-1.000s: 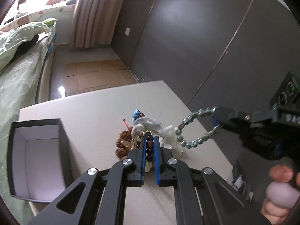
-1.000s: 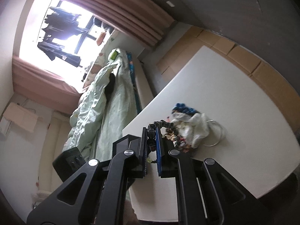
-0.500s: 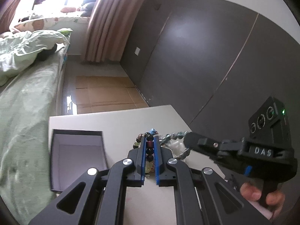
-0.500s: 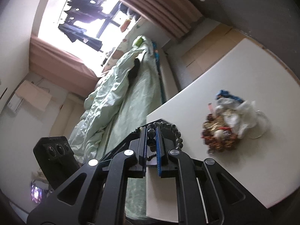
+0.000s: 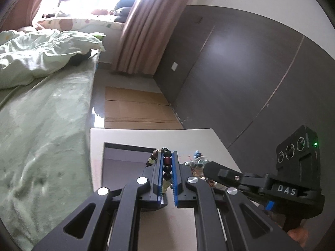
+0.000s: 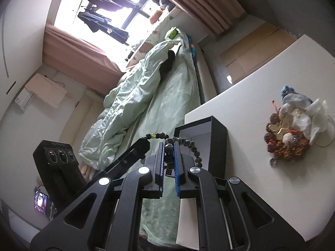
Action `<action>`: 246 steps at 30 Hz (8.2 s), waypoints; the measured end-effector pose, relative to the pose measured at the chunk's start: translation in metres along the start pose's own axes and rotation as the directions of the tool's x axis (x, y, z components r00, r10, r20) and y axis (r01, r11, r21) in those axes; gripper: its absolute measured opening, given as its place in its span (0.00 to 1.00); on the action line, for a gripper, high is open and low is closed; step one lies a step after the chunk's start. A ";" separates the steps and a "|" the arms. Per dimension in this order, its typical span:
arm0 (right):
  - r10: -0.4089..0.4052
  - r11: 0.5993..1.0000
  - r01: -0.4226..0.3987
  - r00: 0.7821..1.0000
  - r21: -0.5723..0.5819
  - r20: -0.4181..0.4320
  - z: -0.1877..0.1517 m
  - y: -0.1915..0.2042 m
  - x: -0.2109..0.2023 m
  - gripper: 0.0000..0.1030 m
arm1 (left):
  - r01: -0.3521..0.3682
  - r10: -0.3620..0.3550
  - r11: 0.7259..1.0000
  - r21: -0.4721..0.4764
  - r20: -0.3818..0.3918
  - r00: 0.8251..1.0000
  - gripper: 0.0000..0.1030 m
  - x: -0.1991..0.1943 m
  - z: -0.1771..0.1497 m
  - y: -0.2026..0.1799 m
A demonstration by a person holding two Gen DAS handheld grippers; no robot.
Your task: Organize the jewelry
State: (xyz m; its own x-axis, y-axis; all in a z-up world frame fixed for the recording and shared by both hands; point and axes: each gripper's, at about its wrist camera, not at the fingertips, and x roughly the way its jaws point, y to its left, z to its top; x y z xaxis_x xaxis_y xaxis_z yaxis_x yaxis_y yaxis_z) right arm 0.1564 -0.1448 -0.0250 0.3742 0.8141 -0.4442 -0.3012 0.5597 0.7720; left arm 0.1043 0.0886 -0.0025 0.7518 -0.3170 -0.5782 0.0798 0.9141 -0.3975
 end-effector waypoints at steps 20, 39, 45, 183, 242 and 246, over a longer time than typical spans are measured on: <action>-0.056 0.998 0.057 0.997 0.026 -0.045 0.011 -0.016 0.030 0.21 | -0.027 0.025 0.999 -0.036 -0.058 0.998 0.05 0.021 -0.005 0.014; -0.159 0.987 0.159 0.987 0.031 0.011 0.023 -0.033 -0.023 0.21 | -0.171 0.170 0.985 -0.005 -0.085 0.982 0.64 0.044 -0.012 0.015; -0.257 0.965 0.256 0.966 0.052 0.022 0.025 -0.057 -0.054 0.21 | -0.148 0.149 0.989 0.029 -0.077 0.986 0.67 0.047 -0.017 -0.008; -0.316 0.942 0.296 0.941 0.161 0.121 0.062 -0.118 -0.125 0.03 | 0.121 -0.112 0.992 0.040 -0.183 0.977 0.16 0.126 -0.022 -0.087; -0.076 0.997 0.077 0.996 -0.020 0.045 0.020 -0.011 0.018 0.75 | 0.027 -0.023 0.983 -0.183 0.025 0.999 0.16 0.006 0.025 0.044; -0.089 0.996 0.089 0.995 -0.012 0.050 0.022 -0.018 0.004 0.75 | 0.005 -0.002 0.984 -0.176 0.016 1.000 0.17 0.015 0.023 0.042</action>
State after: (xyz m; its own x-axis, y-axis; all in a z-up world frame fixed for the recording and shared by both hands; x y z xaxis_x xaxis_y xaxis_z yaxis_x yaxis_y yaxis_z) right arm 0.1831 -0.1553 -0.0306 0.4427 0.7525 -0.4876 -0.2771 0.6320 0.7237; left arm 0.1338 0.1280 -0.0119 0.7617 -0.3149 -0.5662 -0.0328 0.8541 -0.5191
